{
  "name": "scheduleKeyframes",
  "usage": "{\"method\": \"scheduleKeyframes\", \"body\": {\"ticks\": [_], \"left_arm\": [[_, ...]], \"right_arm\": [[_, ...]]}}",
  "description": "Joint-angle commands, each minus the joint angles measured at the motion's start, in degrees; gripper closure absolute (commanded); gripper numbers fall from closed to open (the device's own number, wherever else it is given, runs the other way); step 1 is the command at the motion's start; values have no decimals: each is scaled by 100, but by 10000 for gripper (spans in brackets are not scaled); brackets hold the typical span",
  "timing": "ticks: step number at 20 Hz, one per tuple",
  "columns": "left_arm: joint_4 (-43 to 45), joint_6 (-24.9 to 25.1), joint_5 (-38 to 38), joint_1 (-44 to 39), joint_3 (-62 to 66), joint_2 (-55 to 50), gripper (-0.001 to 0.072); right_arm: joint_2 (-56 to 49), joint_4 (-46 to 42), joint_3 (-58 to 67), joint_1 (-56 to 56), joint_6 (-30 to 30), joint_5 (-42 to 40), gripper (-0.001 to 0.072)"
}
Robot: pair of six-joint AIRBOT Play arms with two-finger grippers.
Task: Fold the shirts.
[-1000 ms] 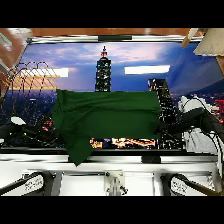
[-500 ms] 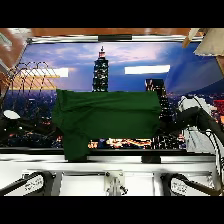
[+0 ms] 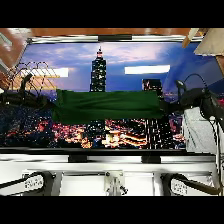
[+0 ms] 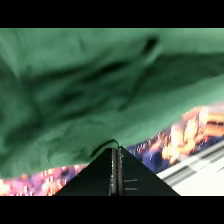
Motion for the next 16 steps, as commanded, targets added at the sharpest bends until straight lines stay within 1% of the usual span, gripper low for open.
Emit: {"method": "scheduleKeyframes", "body": {"ticks": [1, 3, 5, 7, 11, 16], "left_arm": [[-22, -446, 50, -2, 890, -835, 675], [-61, -603, 55, -2, 1231, -1250, 675], [-186, -601, 129, -4, 1502, -1587, 675], [-431, -599, 232, -4, 1731, -1856, 675], [-726, -599, 529, -96, 1998, -2214, 674], [-702, -601, 442, -378, 2000, -2542, 674]], "right_arm": [[-669, -127, 846, 214, 313, 533, 634], [-1113, -170, 1283, 256, 396, 551, 634], [-1506, -280, 1622, 273, 531, 555, 633], [-1751, -289, 1812, 271, 535, 629, 633], [-1928, -284, 1849, 297, 625, 868, 632], [-2059, -339, 1851, 295, 699, 457, 631]]}}
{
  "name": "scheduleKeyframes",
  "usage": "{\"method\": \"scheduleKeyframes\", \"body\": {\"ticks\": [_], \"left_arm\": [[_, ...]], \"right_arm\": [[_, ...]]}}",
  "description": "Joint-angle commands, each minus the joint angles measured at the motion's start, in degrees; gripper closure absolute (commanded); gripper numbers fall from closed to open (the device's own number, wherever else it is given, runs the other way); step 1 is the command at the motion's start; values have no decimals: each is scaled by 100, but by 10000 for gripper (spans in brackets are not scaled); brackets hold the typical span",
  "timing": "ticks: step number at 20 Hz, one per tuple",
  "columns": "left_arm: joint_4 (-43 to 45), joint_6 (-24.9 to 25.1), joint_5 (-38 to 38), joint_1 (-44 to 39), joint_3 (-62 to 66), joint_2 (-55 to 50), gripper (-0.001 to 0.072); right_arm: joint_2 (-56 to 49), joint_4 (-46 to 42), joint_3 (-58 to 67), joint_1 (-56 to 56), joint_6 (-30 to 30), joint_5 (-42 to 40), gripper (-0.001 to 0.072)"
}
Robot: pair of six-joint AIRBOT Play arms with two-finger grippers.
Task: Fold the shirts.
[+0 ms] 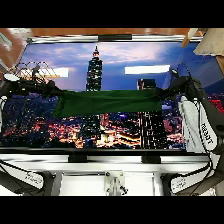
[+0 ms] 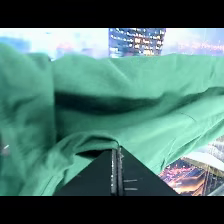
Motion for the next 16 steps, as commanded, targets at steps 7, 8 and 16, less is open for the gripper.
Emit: {"method": "scheduleKeyframes", "body": {"ticks": [7, 8, 16], "left_arm": [[-44, -304, -446, 166, 66, -192, 614], [-48, -304, -483, 155, 68, -192, 462], [-50, -234, -940, 177, 74, -177, 191]], "right_arm": [[144, -590, 26, 11, 61, -476, 397], [151, -319, 26, 9, 35, -361, 257], [310, -46, 48, -494, -66, -299, 100]]}}
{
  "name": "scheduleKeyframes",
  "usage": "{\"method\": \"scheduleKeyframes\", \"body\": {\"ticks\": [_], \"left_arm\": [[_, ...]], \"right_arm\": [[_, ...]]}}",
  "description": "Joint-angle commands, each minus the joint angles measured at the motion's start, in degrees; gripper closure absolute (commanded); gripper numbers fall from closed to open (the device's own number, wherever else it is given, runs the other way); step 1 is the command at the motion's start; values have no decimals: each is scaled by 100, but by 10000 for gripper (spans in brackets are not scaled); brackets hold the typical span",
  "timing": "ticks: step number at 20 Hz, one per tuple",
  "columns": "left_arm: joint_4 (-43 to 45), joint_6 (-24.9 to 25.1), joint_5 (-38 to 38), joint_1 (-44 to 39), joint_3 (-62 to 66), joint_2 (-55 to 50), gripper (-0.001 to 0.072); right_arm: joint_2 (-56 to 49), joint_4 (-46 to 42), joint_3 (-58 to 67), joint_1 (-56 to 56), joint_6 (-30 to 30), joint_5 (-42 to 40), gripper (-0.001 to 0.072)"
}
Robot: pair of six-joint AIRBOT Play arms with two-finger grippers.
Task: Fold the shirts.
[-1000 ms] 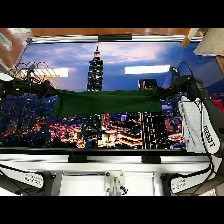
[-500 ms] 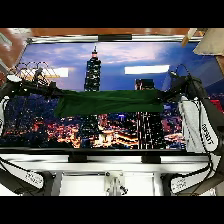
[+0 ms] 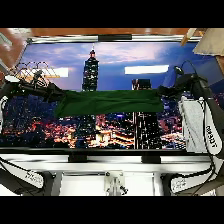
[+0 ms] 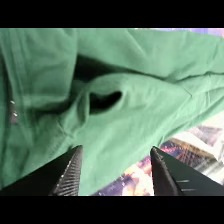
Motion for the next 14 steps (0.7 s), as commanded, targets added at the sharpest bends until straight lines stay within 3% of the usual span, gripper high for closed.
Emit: {"method": "scheduleKeyframes", "body": {"ticks": [1, 6, 11, 12, 13, 14], "left_arm": [[-2, 96, -284, 7, 4, 26, 191], [-2, 111, -345, 7, 4, 256, 191], [-11, 251, -365, -11, 4, 557, 191], [-28, 260, -369, -24, 4, 597, 191], [-31, 262, -369, -44, 4, 632, 192], [-50, 260, -380, -70, 4, 667, 192]], "right_arm": [[-98, 256, 4, -378, -4, -151, 100], [-662, 931, 4, -457, -505, -522, 100], [-951, 1252, 7, -286, -529, -476, 101], [-964, 1255, 7, -223, -533, -522, 165], [-968, 1246, 7, -160, -562, -535, 300], [-953, 1252, 7, -92, -638, -555, 499]]}}
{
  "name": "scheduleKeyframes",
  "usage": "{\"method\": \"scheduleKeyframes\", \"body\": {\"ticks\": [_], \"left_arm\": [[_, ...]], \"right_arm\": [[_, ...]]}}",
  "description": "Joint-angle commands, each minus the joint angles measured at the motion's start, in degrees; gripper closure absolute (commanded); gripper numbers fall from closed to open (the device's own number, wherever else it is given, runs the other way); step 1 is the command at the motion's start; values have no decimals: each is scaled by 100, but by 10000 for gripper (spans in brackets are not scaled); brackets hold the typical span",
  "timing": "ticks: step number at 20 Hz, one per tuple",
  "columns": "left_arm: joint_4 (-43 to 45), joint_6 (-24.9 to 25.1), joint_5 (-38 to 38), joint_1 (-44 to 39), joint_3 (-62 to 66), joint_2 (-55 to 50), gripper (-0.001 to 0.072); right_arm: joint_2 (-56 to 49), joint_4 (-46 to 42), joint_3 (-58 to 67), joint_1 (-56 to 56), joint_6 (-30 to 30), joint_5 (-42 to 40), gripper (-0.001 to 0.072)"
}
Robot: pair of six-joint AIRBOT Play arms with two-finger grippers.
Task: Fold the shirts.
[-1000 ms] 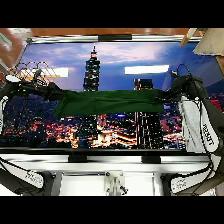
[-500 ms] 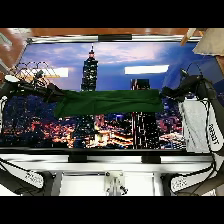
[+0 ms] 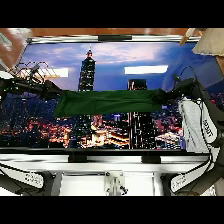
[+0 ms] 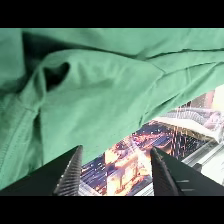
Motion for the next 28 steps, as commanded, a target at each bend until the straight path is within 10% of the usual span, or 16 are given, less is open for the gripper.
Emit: {"method": "scheduleKeyframes", "body": {"ticks": [1, 4, 8, 19, 28], "left_arm": [[-81, 46, -39, -74, 4, 153, 194], [-584, 81, -26, -254, 4, 243, 276], [-1038, 81, 221, -1084, 2, 243, 659], [-1314, -439, 2983, -4382, 4, -295, 673], [-2669, -433, 4465, -5274, 4, -935, 674]], "right_arm": [[-7, 28, 0, 179, -140, -70, 634], [487, 278, 0, 205, -573, -92, 633], [1591, 328, 0, 210, -492, -332, 632], [4057, 326, 0, 378, 957, -999, 632], [4592, 258, 0, 1228, 1491, -1051, 632]]}}
